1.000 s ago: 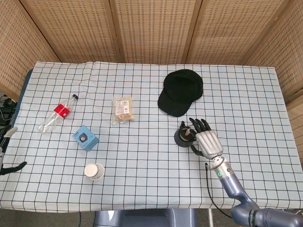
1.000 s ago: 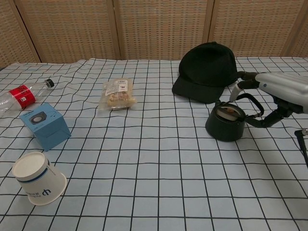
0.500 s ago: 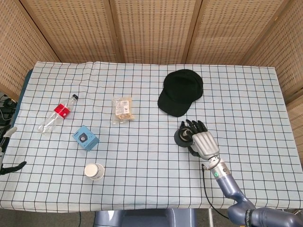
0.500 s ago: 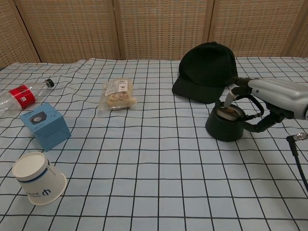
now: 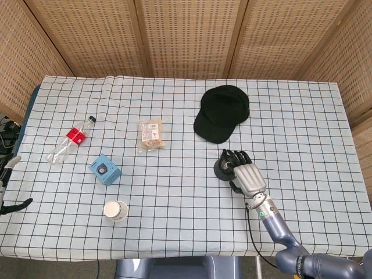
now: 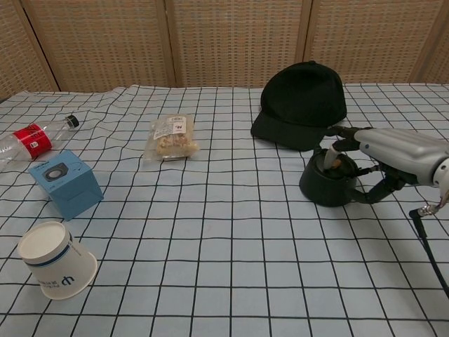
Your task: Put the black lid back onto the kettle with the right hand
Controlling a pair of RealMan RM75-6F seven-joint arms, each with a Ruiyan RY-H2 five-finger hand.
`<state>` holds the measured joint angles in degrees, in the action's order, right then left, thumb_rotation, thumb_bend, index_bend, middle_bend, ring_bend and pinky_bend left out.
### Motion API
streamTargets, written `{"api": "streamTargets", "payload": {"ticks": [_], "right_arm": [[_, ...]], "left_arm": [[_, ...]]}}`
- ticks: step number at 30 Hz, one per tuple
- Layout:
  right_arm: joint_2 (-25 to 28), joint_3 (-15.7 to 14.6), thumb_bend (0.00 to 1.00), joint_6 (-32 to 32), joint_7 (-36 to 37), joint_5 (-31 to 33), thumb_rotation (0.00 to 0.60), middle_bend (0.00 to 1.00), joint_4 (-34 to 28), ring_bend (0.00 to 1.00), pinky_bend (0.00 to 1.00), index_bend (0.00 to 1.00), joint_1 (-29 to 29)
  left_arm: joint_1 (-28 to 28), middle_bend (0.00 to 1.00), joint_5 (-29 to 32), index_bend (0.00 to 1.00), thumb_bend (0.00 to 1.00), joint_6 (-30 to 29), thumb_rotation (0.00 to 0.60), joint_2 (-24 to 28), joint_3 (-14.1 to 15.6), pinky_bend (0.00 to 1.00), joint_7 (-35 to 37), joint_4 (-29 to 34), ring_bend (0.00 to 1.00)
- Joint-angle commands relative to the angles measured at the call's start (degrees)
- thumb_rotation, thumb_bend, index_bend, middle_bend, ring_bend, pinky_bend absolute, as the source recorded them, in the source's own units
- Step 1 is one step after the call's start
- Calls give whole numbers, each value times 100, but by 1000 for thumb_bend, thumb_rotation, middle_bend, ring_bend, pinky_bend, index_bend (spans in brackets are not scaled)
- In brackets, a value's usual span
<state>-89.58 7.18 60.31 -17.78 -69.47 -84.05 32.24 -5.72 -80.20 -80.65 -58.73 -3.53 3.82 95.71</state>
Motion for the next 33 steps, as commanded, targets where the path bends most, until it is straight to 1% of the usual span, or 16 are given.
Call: {"api": "streamTargets", "payload": {"ticks": [1,4,7,13,17,20,23,26,29,33], "right_arm": [[-22,5,561,7,-26,17,600,0,7,0,0,357,-2],[6,7,554,81,-13,-51,600,0,-64,0,0,357,-21],[115,-12,527,252,-51,-222,600,0,-217,0,0,341,-63],[568,-38,406,703,-32,-505,600,0,-715,0,0,272,-281],[977,-122,328,1097,156,-786,600,0,-988,0,0,208,-537],[1214,-282,271,1397,381,-1063,600,0,-994,0,0,160,-767],[1364,-458,246,1696,500,-1296,600,0,-882,0,0,120,-1005],[1452,-613,226,2025,616,-1475,600,0,-753,0,0,32,-1269],[1536,-711,220,2225,698,-1517,600,0,-683,0,0,5,-1469],[1643,-802,219,2495,831,-1574,600,0,-593,0,0,0,-1717]], "left_arm": [[-5,0,7,0,57,12,600,5,-2,0,14,-4,0],[1,0,11,0,57,-5,600,6,-11,0,38,-8,0],[5,0,21,0,57,-7,600,11,-16,0,63,-16,0],[21,0,8,0,57,-44,600,18,-25,0,120,-31,0],[36,0,10,0,57,-98,600,-6,-47,0,150,-58,0],[31,0,-27,0,56,-101,600,-23,-41,0,186,-96,0],[26,0,-48,0,55,-106,600,-44,-44,0,223,-144,0],[19,0,-49,0,56,-110,600,-86,-45,0,170,-189,0],[14,0,-57,0,55,-107,600,-108,-39,0,136,-207,0],[2,0,-65,0,54,-92,600,-139,-34,0,103,-239,0]]}}
